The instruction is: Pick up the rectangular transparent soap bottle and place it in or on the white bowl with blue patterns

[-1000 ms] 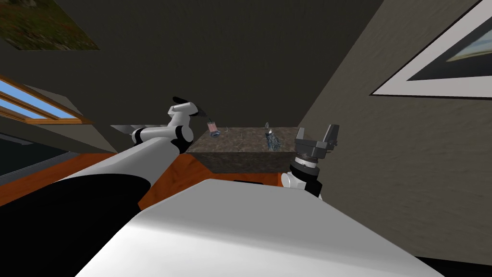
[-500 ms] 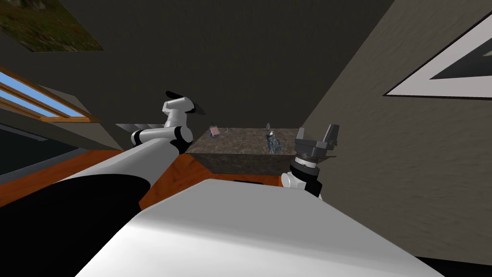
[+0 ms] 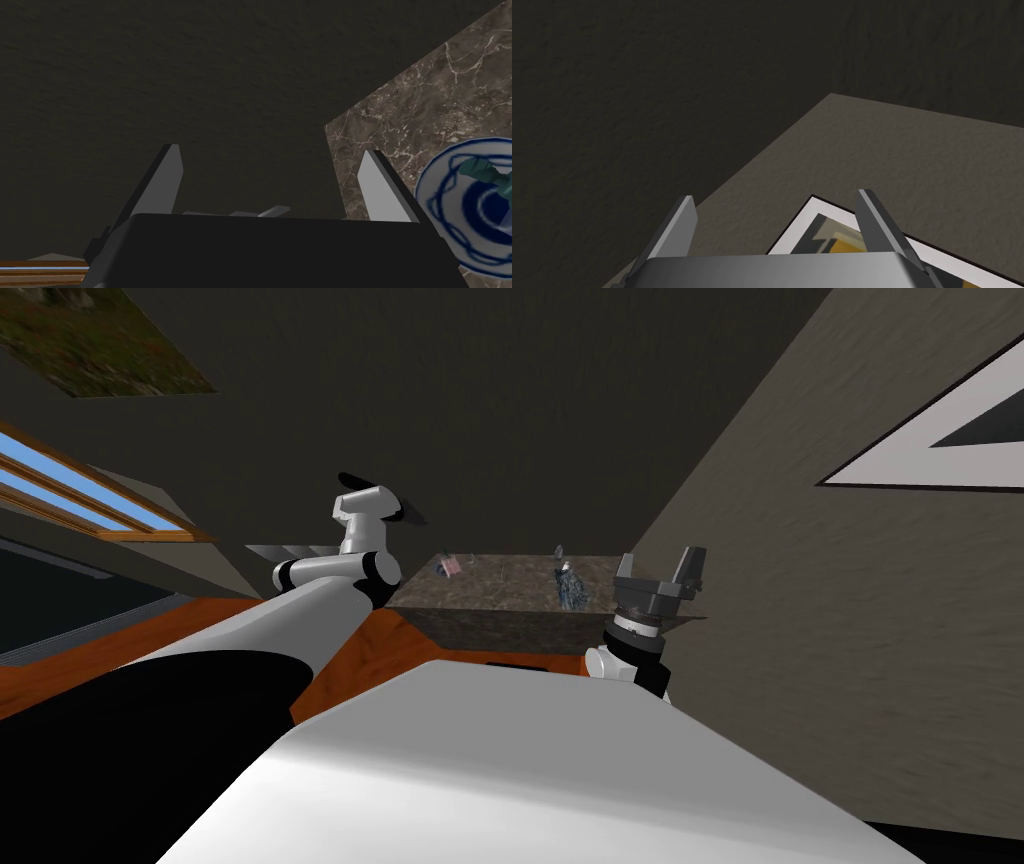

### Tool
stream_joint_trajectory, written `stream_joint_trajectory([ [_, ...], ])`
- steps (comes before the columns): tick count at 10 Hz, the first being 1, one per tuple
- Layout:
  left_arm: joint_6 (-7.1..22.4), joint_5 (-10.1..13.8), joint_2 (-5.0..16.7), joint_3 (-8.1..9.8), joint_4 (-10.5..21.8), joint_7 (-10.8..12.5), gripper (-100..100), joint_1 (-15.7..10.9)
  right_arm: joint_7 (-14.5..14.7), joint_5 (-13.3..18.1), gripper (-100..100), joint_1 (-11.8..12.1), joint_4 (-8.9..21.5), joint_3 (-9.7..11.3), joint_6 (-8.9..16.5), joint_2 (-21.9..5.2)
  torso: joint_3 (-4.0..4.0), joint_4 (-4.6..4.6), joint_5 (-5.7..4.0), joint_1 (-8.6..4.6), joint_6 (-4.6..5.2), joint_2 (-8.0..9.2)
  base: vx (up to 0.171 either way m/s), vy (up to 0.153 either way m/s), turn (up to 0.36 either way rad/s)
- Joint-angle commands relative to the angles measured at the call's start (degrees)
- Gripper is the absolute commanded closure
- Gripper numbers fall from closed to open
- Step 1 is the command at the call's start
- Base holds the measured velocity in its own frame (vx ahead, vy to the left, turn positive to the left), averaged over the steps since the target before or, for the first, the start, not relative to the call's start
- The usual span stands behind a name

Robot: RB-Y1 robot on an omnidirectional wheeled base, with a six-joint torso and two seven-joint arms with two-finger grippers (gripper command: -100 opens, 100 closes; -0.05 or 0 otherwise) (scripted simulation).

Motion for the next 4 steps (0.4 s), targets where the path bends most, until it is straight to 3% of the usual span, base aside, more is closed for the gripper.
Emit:
stream_joint_trajectory([
  [1,0.0,0.0,0.0,0.00,0.0,0.0,0,0.0,0.0,0.0,0,0.0,0.0,0.0,0.0,0.0,0.00,0.00,0.00,0.00,0.00,0.00,0.000,0.000,0.000],
  [4,0.0,0.0,0.0,0.00,0.0,0.0,0,0.0,0.0,0.0,0,0.0,0.0,0.0,0.0,0.0,0.02,0.01,0.00,0.01,0.00,0.03,0.000,0.000,0.000],
])
